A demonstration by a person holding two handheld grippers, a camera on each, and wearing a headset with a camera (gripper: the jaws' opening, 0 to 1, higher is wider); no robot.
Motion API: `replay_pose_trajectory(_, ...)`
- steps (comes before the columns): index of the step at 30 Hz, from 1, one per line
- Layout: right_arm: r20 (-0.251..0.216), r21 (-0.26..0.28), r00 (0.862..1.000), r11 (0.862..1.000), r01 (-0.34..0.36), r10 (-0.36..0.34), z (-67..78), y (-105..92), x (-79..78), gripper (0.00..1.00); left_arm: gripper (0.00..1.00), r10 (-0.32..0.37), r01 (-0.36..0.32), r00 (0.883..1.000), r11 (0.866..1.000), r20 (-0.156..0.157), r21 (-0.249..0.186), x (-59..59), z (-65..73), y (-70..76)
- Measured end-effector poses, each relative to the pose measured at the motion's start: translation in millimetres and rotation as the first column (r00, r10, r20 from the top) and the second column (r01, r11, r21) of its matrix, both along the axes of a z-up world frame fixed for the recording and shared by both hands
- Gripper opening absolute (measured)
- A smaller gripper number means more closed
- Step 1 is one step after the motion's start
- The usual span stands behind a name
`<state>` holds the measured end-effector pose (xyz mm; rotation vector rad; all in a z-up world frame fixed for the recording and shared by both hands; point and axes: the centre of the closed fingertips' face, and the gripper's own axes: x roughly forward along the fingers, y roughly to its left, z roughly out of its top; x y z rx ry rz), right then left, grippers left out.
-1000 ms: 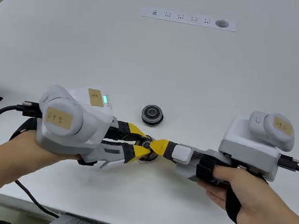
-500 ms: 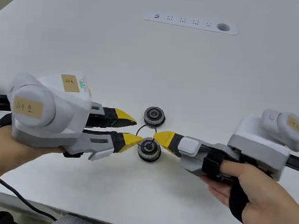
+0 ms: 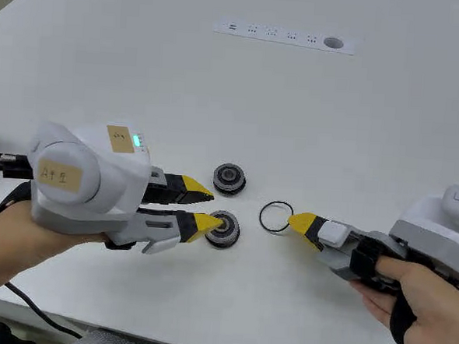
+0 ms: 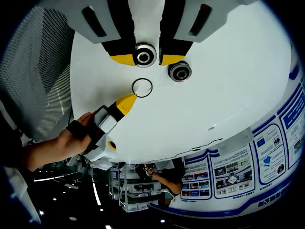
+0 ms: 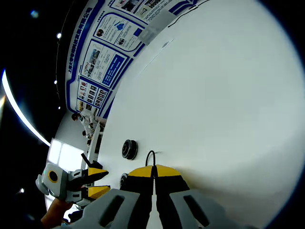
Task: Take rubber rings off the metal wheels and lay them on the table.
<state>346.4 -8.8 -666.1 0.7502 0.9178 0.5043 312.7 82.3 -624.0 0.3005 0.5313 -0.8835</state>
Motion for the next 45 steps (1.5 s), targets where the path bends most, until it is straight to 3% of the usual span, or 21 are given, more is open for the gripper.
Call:
replay_pose_trajectory(10, 0.025, -0.069, 0.999, 0.997, 0.025, -0.024, -2.0, -13.9, 5.2, 0.06, 0.19, -0.011, 0.011, 1.000, 1.000, -0.007, -0.003, -0.3, -4.2, -3.8)
replay_pose_trajectory(17, 0.073, -0.157, 0.997, 0.988, -0.001, 0.013, -1.0, -19.6, 7.6, 0.09, 0.19, -0.013, 0.013, 1.000, 1.000, -0.008, 0.001, -0.9, -4.9, -4.7)
replay_pose_trajectory(23, 0.110, -0.190, 0.993, 0.982, -0.021, 0.043, 2.4, -22.7, 8.4, 0.11, 0.19, -0.021, 0.021, 1.000, 1.000, -0.014, 0.003, -1.5, -7.9, -6.2)
replay_pose_trajectory(29, 0.160, -0.134, 0.985, 0.990, -0.042, 0.063, 17.5, -15.0, 9.3, 0.14, 0.19, -0.024, 0.025, 0.999, 1.000, -0.021, 0.005, -1.7, -10.3, -6.9)
replay_pose_trajectory(32, 0.184, -0.096, 0.979, 0.993, -0.071, 0.088, 25.7, -5.5, 7.5, 0.21, 0.18, -0.027, 0.027, 0.999, 1.000, -0.025, 0.011, -0.9, -11.9, -6.2)
replay_pose_trajectory(37, 0.228, 0.022, 0.964, 0.989, -0.148, 0.139, 43.2, 18.9, 1.3, 0.28, 0.17, -0.036, 0.037, 0.999, 0.999, -0.031, 0.016, 0.9, -14.0, -6.4)
replay_pose_trajectory(45, 0.258, 0.038, 0.941, 0.971, -0.234, 0.217, 47.1, 38.9, -8.3, 0.39, 0.16, -0.060, 0.061, 0.997, 0.998, -0.049, 0.029, 0.0, -20.0, -9.1)
